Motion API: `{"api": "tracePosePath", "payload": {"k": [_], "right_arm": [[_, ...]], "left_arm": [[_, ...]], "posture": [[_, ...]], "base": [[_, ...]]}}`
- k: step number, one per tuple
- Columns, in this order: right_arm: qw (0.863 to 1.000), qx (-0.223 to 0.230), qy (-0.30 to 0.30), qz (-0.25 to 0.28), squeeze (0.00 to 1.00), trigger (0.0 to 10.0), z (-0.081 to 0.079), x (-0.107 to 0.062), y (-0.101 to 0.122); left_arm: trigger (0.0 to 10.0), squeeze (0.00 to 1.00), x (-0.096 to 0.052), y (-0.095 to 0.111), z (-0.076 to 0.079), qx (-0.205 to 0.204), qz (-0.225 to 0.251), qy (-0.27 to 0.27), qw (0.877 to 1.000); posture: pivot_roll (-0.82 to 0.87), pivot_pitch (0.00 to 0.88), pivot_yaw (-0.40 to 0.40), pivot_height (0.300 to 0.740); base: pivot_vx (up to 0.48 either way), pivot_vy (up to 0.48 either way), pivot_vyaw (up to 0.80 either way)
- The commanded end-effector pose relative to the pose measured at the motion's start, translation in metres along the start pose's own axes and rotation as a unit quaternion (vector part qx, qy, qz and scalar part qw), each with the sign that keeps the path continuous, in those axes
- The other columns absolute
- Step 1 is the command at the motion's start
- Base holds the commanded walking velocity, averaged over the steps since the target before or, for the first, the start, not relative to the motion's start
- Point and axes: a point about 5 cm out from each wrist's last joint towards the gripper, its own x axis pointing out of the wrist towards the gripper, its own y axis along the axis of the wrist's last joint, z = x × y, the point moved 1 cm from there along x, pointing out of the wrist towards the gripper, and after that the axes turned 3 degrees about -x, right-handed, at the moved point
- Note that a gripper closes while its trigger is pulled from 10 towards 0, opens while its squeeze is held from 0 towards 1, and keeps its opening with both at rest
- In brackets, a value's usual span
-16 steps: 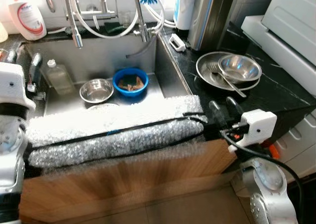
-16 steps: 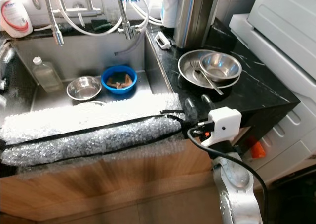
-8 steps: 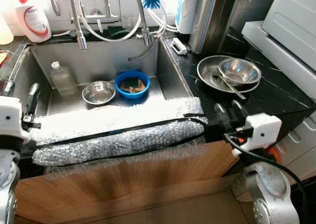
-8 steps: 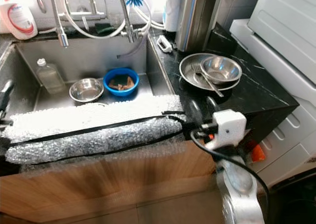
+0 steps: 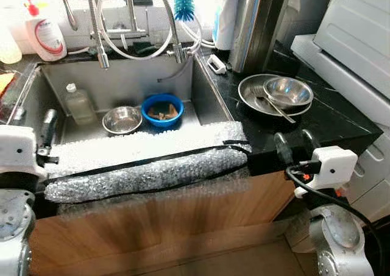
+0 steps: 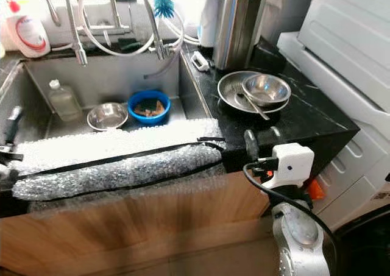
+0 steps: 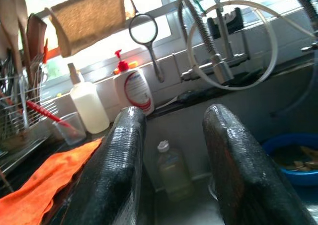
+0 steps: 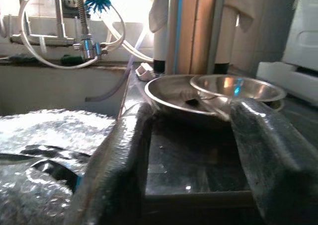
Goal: Kitchen organization
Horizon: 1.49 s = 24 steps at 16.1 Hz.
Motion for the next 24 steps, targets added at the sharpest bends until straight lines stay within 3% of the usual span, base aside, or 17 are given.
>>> {"api": "tracePosePath", "payload": {"k": [1, 3, 5, 11, 12, 14, 15, 17, 19, 24], "right_arm": [[1.000, -0.004, -0.012, -0.001, 1.00, 10.0, 0.006, 0.000, 0.000], [1.000, 0.009, -0.019, -0.002, 1.00, 10.0, 0.007, 0.003, 0.000], [0.999, 0.014, -0.031, -0.012, 0.00, 10.0, 0.011, 0.009, -0.003], [0.997, 0.030, -0.042, -0.052, 0.00, 10.0, 0.008, 0.010, -0.018], [0.997, 0.035, -0.049, -0.050, 1.00, 10.0, 0.009, 0.014, -0.017], [0.996, 0.033, -0.067, -0.044, 0.95, 10.0, 0.014, 0.022, -0.013], [0.992, 0.036, -0.102, -0.058, 0.00, 10.0, 0.023, 0.028, -0.017], [0.993, 0.045, -0.097, -0.048, 0.00, 10.0, 0.023, 0.035, -0.014], [0.990, 0.083, -0.109, -0.037, 0.00, 10.0, 0.023, 0.044, -0.010], [0.992, 0.072, -0.096, -0.041, 0.00, 10.0, 0.015, 0.056, -0.011]], "left_arm": [[10.0, 0.00, 0.001, 0.003, 0.003, 0.000, 0.004, -0.004, 1.000], [10.0, 0.00, 0.002, 0.003, 0.004, -0.005, 0.002, -0.005, 1.000], [10.0, 0.00, 0.003, 0.003, 0.007, -0.005, 0.001, -0.010, 1.000], [10.0, 0.00, 0.006, 0.003, 0.010, -0.006, -0.003, -0.013, 1.000], [10.0, 0.00, 0.008, 0.004, 0.011, -0.008, -0.001, -0.013, 1.000], [10.0, 0.00, 0.010, 0.004, 0.012, -0.012, 0.000, -0.012, 1.000], [10.0, 0.00, 0.010, 0.004, 0.014, -0.014, 0.000, -0.013, 1.000], [10.0, 0.00, 0.011, 0.004, 0.015, -0.017, 0.000, -0.013, 1.000], [10.0, 0.00, 0.013, 0.005, 0.015, -0.016, 0.002, -0.012, 1.000], [10.0, 0.00, 0.016, 0.008, 0.012, -0.016, 0.006, -0.002, 1.000]], "posture": [[0.03, 0.012, -0.028, 0.740], [0.03, 0.008, -0.029, 0.740], [0.04, 0.005, -0.029, 0.740], [0.04, 0.045, -0.025, 0.740], [0.04, 0.056, -0.025, 0.740], [0.04, 0.066, -0.025, 0.740], [0.03, 0.074, -0.024, 0.740], [0.04, 0.083, -0.021, 0.740], [0.04, 0.090, -0.020, 0.740], [0.04, 0.107, -0.014, 0.740]], "base": [[0.000, 0.000, 0.00], [0.000, 0.000, 0.00], [0.000, 0.000, 0.00], [0.000, 0.000, 0.00], [0.000, 0.000, 0.00], [0.000, 0.000, 0.00], [0.000, 0.000, 0.00], [0.000, 0.000, 0.00], [0.000, 0.000, 0.00], [0.000, 0.000, 0.00]]}}
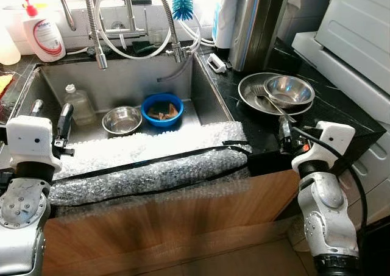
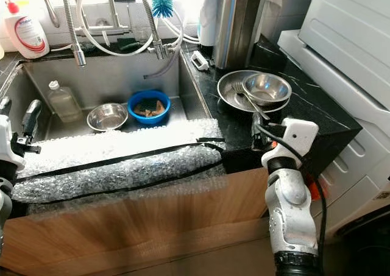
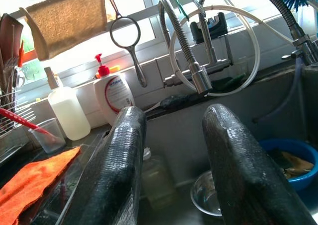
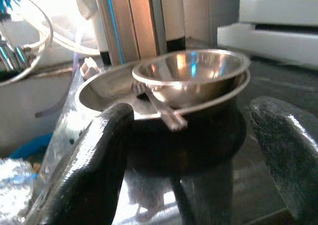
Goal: Kitchen organization
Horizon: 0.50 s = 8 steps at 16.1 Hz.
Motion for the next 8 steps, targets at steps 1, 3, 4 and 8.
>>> {"api": "tracePosePath", "payload": {"k": [1, 3, 4, 8], "right_arm": [[1.000, -0.007, 0.007, 0.008, 0.00, 10.0, -0.004, 0.004, 0.003], [1.000, -0.013, 0.004, 0.010, 0.00, 10.0, -0.006, 0.008, 0.005], [0.999, -0.031, 0.002, 0.007, 0.00, 10.0, -0.005, 0.010, 0.003], [1.000, -0.027, 0.002, 0.014, 0.00, 10.0, -0.009, 0.019, 0.004]], "left_arm": [[10.0, 0.00, 0.003, 0.002, -0.001, 0.005, 0.001, 0.005, 1.000], [10.0, 0.00, 0.003, 0.002, 0.000, 0.006, 0.000, 0.004, 1.000], [10.0, 0.00, 0.003, 0.001, 0.000, 0.007, 0.000, 0.005, 1.000], [10.0, 0.00, 0.004, 0.003, -0.002, 0.008, 0.001, 0.013, 1.000]], "posture": [[0.04, 0.110, -0.014, 0.740], [0.04, 0.115, -0.012, 0.740], [0.04, 0.115, -0.012, 0.740], [0.05, 0.120, -0.015, 0.740]], "base": [[0.000, 0.000, 0.00], [0.000, 0.000, 0.00], [0.000, 0.000, 0.00], [0.000, 0.000, 0.00]]}}
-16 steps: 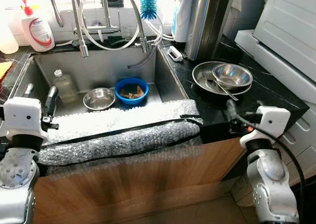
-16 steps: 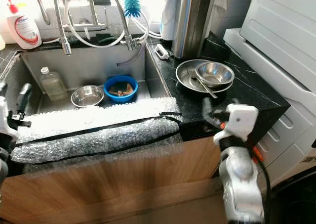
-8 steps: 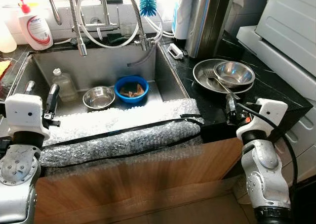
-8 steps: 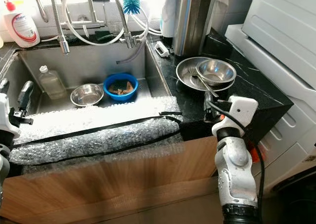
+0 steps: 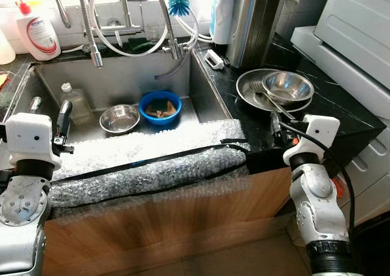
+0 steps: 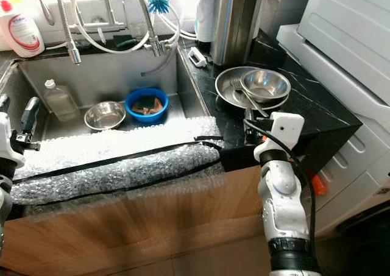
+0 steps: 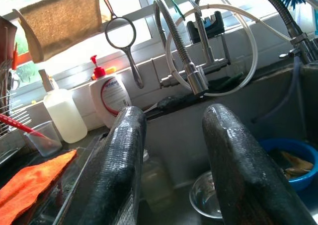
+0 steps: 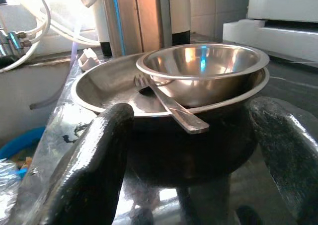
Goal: Kitchen organization
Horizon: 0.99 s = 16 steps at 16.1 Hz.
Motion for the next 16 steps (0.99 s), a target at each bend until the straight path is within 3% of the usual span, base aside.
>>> {"api": "tracePosePath", "payload": {"k": [1, 2, 3, 4, 5, 6, 8, 13, 14, 15, 16], "right_arm": [[1.000, 0.003, -0.005, 0.008, 0.00, 10.0, 0.0011, 0.0029, 0.0031], [1.000, -0.004, -0.001, 0.005, 0.00, 10.0, 0.0004, 0.0048, 0.0030], [1.000, -0.002, 0.000, 0.005, 0.00, 9.3, -0.0004, 0.0058, 0.0027], [1.000, -0.002, 0.001, 0.006, 0.00, 4.9, -0.0006, 0.0061, 0.0027], [1.000, 0.001, 0.002, 0.009, 0.00, 1.5, -0.0013, 0.0076, 0.0031], [1.000, 0.004, 0.003, 0.012, 0.00, 3.5, -0.0021, 0.0085, 0.0033], [1.000, 0.003, 0.004, 0.009, 0.00, 10.0, -0.0024, 0.0086, 0.0022], [1.000, 0.008, 0.012, 0.009, 0.00, 10.0, -0.0068, 0.0080, -0.0007], [1.000, 0.009, 0.014, 0.010, 0.00, 6.8, -0.0067, 0.0081, -0.0006], [1.000, 0.009, 0.015, 0.011, 0.00, 0.0, -0.0070, 0.0080, -0.0007], [1.000, 0.010, 0.016, 0.012, 0.00, 0.0, -0.0072, 0.0080, -0.0007]], "left_arm": [[10.0, 0.00, 0.0014, 0.0003, -0.0018, 0.002, -0.003, 0.008, 1.000], [10.0, 0.00, 0.0009, -0.0001, -0.0015, 0.002, -0.004, 0.009, 1.000], [10.0, 0.00, 0.0009, 0.0000, -0.0014, 0.002, -0.004, 0.009, 1.000], [10.0, 0.00, 0.0010, 0.0001, -0.0014, 0.002, -0.004, 0.009, 1.000], [10.0, 0.00, 0.0009, 0.0001, -0.0014, 0.001, -0.004, 0.010, 1.000], [10.0, 0.00, 0.0009, -0.0001, -0.0010, 0.002, -0.005, 0.011, 1.000], [10.0, 0.00, 0.0009, -0.0002, -0.0005, 0.002, -0.005, 0.011, 1.000], [10.0, 0.00, 0.0020, -0.0005, 0.0005, 0.002, -0.005, 0.015, 1.000], [10.0, 0.00, 0.0020, -0.0004, 0.0006, 0.002, -0.005, 0.015, 1.000], [10.0, 0.00, 0.0020, -0.0002, 0.0004, 0.003, -0.004, 0.015, 1.000], [10.0, 0.00, 0.0020, 0.0000, 0.0004, 0.003, -0.004, 0.016, 1.000]], "posture": [[0.05, 0.123, -0.017, 0.740], [0.05, 0.123, -0.018, 0.740], [0.05, 0.124, -0.018, 0.740], [0.05, 0.124, -0.018, 0.740], [0.05, 0.125, -0.020, 0.740], [0.05, 0.125, -0.021, 0.740], [0.05, 0.125, -0.021, 0.740], [0.05, 0.121, -0.021, 0.740], [0.05, 0.122, -0.022, 0.740], [0.05, 0.119, -0.022, 0.740], [0.05, 0.120, -0.023, 0.740]], "base": [[0.000, 0.000, 0.00], [0.000, 0.000, 0.00], [0.000, 0.000, 0.00], [0.000, 0.000, 0.00], [0.000, 0.000, 0.00], [0.000, 0.000, 0.00], [0.000, 0.000, 0.00], [0.000, 0.000, 0.00], [0.000, 0.000, 0.00], [0.000, 0.000, 0.00], [0.000, 0.000, 0.00]]}}
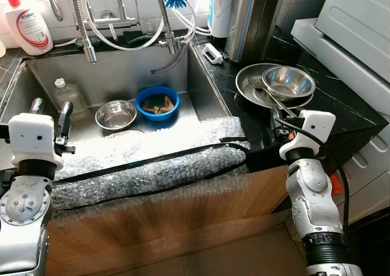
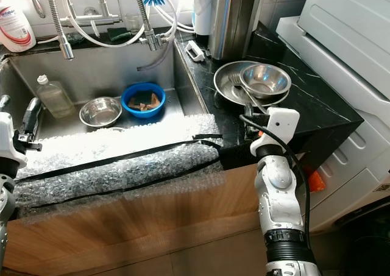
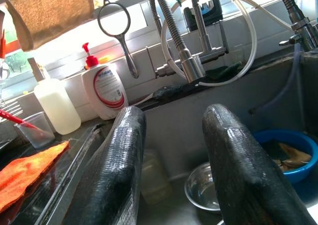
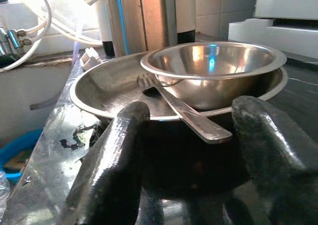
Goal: Kitchen organization
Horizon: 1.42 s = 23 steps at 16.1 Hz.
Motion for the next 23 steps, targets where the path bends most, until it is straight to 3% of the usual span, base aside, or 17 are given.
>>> {"api": "tracePosePath", "payload": {"k": [1, 11, 13, 14, 15, 23], "right_arm": [[1.000, 0.006, 0.002, -0.004, 0.00, 1.1, -0.001, 0.000, -0.002], [1.000, 0.010, 0.014, 0.004, 0.00, 1.5, -0.004, 0.001, 0.000], [1.000, 0.011, 0.016, 0.007, 0.00, 2.4, -0.005, 0.002, 0.001], [1.000, 0.011, 0.019, 0.008, 0.00, 4.9, -0.006, 0.002, 0.001], [0.999, 0.016, 0.023, 0.017, 0.00, 10.0, -0.007, 0.002, 0.003], [0.994, 0.045, 0.074, 0.071, 0.00, 10.0, -0.022, 0.002, 0.022]], "left_arm": [[10.0, 0.00, 0.002, 0.002, -0.002, 0.004, 0.002, 0.008, 1.000], [10.0, 0.00, 0.002, 0.002, 0.000, 0.003, 0.004, 0.009, 1.000], [10.0, 0.00, 0.002, 0.003, 0.000, 0.003, 0.005, 0.009, 1.000], [10.0, 0.00, 0.002, 0.003, 0.000, 0.003, 0.005, 0.010, 1.000], [10.0, 0.00, 0.002, 0.003, 0.000, 0.003, 0.006, 0.011, 1.000], [10.0, 0.00, 0.003, 0.004, -0.001, 0.004, 0.009, 0.015, 1.000]], "posture": [[0.05, 0.119, -0.022, 0.740], [0.06, 0.115, -0.027, 0.740], [0.06, 0.114, -0.027, 0.740], [0.06, 0.114, -0.028, 0.740], [0.06, 0.112, -0.028, 0.740], [0.06, 0.110, -0.032, 0.740]], "base": [[0.000, 0.000, 0.00], [0.000, 0.000, 0.00], [0.000, 0.000, 0.00], [0.000, 0.000, 0.00], [0.000, 0.000, 0.00], [0.000, 0.000, 0.00]]}}
